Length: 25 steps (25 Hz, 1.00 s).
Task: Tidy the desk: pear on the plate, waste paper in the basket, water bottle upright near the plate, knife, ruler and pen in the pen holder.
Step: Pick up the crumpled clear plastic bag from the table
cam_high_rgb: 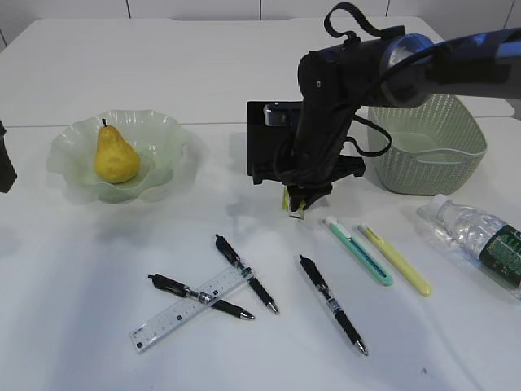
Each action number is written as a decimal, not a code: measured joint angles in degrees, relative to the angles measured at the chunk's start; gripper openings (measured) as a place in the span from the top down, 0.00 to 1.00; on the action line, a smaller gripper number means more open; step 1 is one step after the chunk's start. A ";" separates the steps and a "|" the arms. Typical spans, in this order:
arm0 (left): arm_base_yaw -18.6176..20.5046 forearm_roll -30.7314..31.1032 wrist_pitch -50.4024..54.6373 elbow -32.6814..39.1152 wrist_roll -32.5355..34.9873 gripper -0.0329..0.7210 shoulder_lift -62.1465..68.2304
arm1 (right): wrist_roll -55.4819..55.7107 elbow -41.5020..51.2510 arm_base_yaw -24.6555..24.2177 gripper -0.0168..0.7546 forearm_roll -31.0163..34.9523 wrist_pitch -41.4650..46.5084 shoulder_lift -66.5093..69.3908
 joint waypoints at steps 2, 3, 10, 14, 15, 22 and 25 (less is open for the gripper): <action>0.00 0.00 0.00 0.00 0.00 0.22 0.00 | 0.00 0.00 0.00 0.87 -0.14 0.27 -0.52; 0.00 0.00 0.00 0.00 0.00 0.22 0.00 | 0.00 0.00 0.00 0.87 -0.14 0.48 -0.81; 0.00 0.00 0.00 0.00 0.00 0.23 0.00 | 0.00 0.00 0.00 0.87 -1.10 1.08 -3.75; 0.00 0.00 0.00 0.00 0.00 0.23 0.00 | 0.00 0.00 0.00 0.87 -2.33 1.86 -5.54; 0.00 0.00 0.00 0.00 0.00 0.23 0.00 | 0.00 0.00 0.00 0.87 -2.96 2.31 -6.04; 0.00 0.00 0.00 0.00 0.00 0.23 0.00 | 0.00 0.00 -0.95 0.87 -6.32 2.80 -9.27; 0.00 0.00 0.00 0.00 0.00 0.23 0.00 | 0.00 -0.85 -2.92 0.87 -6.41 3.19 -10.22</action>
